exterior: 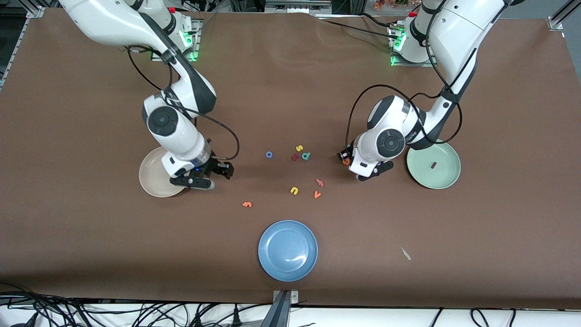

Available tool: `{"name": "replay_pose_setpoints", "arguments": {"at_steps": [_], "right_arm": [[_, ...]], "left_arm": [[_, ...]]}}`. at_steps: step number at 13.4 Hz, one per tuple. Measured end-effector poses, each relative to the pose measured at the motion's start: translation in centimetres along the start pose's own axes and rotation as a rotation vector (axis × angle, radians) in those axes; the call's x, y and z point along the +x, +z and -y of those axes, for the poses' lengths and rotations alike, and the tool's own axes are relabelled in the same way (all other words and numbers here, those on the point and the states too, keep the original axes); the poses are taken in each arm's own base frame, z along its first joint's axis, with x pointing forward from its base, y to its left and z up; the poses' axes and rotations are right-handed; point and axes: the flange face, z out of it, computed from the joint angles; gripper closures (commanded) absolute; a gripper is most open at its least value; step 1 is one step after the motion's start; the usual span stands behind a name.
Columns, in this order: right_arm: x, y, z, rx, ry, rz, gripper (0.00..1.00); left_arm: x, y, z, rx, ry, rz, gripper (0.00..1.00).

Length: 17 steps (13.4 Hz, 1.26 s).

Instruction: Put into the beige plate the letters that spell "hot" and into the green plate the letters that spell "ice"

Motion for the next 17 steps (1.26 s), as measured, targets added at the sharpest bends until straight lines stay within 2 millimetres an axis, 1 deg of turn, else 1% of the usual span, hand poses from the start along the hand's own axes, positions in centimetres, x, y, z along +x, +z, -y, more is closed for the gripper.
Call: {"name": "replay_pose_setpoints", "arguments": {"at_steps": [1,3,5,7,8,11,14,16,17], "right_arm": [[0.5,1.4,0.9,-0.008,0.014,-0.009,0.26],[1.0,4.0,2.8,-0.026,0.024,-0.029,0.26],[1.7,5.6,3.9,-0.029,0.026,-0.045,0.26],[2.7,6.4,4.4,-0.026,0.029,-0.063,0.26],[3.1,6.8,4.6,-0.025,0.03,-0.069,0.26],[3.8,7.7,5.2,-0.024,0.029,-0.083,0.26],[3.9,8.4,6.1,-0.022,0.02,-0.094,0.26],[3.6,9.1,6.5,-0.025,0.016,-0.094,0.26],[3.5,9.5,6.5,-0.026,0.015,-0.092,0.26]], "left_arm": [[-0.1,0.3,0.0,-0.004,0.001,-0.003,0.28],[-0.5,1.7,0.3,-0.013,0.005,-0.015,0.28],[-0.9,3.3,0.8,-0.012,0.01,-0.019,0.28],[-1.2,4.3,1.4,0.001,0.017,-0.02,0.3],[-1.3,4.6,1.5,0.004,0.018,-0.019,0.32],[-1.4,4.7,1.5,0.004,0.018,-0.019,0.38],[-1.3,4.6,1.4,-0.004,0.018,-0.025,0.44],[-1.3,4.6,1.4,-0.009,0.018,-0.028,0.5],[-1.2,4.7,1.4,-0.01,0.018,-0.028,0.55]]}}
